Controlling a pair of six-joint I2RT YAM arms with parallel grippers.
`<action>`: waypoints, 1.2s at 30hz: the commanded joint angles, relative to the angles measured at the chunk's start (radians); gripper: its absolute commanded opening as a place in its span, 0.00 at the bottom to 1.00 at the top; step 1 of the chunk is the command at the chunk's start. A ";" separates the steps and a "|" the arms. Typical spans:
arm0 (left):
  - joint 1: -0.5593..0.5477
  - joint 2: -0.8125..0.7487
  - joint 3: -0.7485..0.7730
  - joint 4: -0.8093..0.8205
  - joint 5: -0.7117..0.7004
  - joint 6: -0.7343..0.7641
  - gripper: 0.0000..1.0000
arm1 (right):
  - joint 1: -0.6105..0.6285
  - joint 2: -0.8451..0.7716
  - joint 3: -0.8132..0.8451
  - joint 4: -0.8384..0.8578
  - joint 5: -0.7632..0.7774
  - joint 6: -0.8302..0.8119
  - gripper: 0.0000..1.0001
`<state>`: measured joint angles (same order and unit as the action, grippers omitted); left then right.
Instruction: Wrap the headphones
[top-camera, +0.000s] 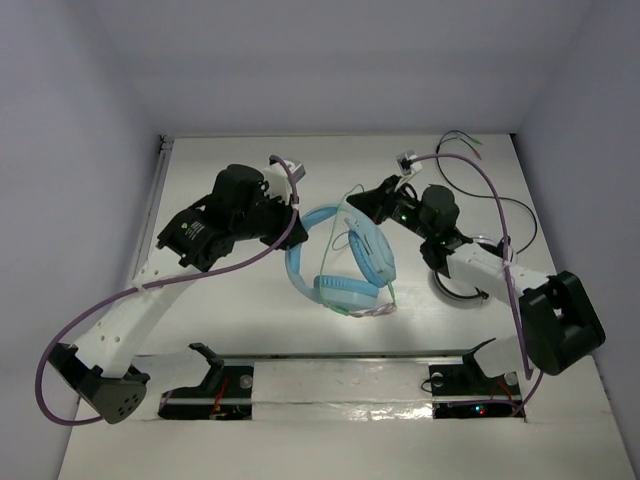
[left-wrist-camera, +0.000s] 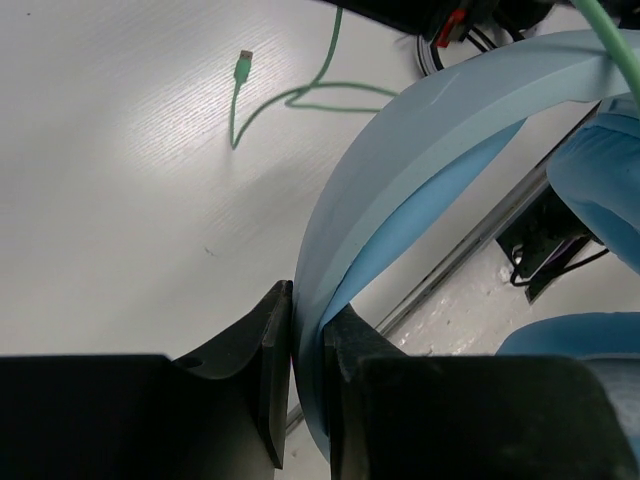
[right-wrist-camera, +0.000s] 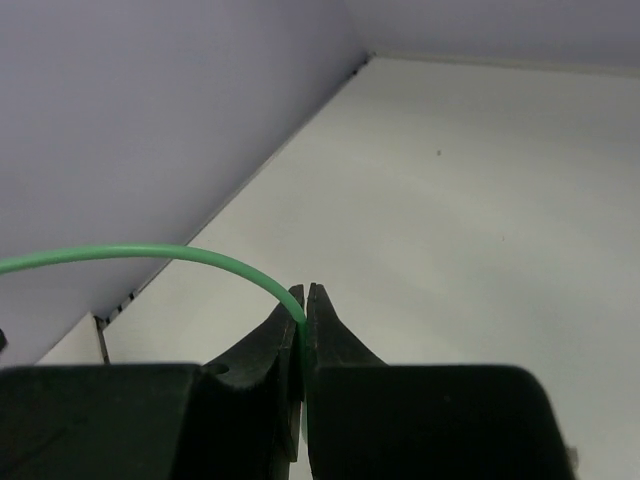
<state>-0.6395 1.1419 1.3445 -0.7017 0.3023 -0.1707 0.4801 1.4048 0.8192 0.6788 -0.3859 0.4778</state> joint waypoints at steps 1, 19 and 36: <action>-0.003 -0.042 0.048 0.129 0.063 -0.062 0.00 | 0.003 -0.015 -0.040 0.037 0.004 0.030 0.00; 0.006 0.035 0.289 0.120 -0.273 -0.089 0.00 | 0.021 0.147 -0.035 0.209 -0.490 0.180 0.22; 0.006 0.024 0.188 0.409 0.010 -0.240 0.00 | 0.054 0.255 -0.038 0.410 -0.476 0.268 0.75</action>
<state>-0.6334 1.2098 1.5520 -0.5270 0.1898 -0.2951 0.5251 1.7008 0.7757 1.0321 -0.8673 0.7738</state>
